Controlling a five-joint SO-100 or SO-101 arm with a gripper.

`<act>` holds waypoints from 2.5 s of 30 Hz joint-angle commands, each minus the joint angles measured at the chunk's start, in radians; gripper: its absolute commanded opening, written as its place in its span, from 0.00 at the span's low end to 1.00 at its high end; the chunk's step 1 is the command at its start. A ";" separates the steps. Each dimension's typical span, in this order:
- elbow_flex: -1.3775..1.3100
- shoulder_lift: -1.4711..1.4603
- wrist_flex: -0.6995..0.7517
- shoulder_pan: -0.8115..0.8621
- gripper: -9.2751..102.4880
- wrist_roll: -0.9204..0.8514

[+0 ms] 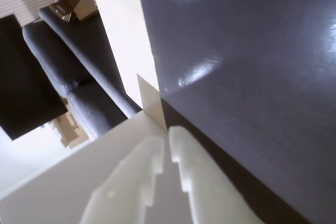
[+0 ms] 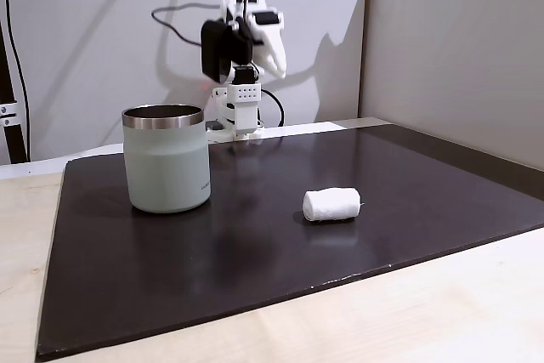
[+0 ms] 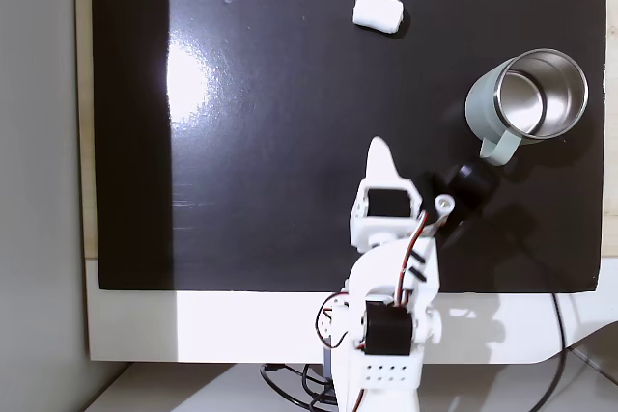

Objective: Grasp a gauze and put it in the cup.

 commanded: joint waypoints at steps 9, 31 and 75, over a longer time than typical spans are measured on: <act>-0.606 -0.730 0.038 0.017 0.30 -0.063; -1.361 -1.571 0.239 0.034 0.39 -0.015; -2.665 -2.335 0.842 0.026 0.09 0.002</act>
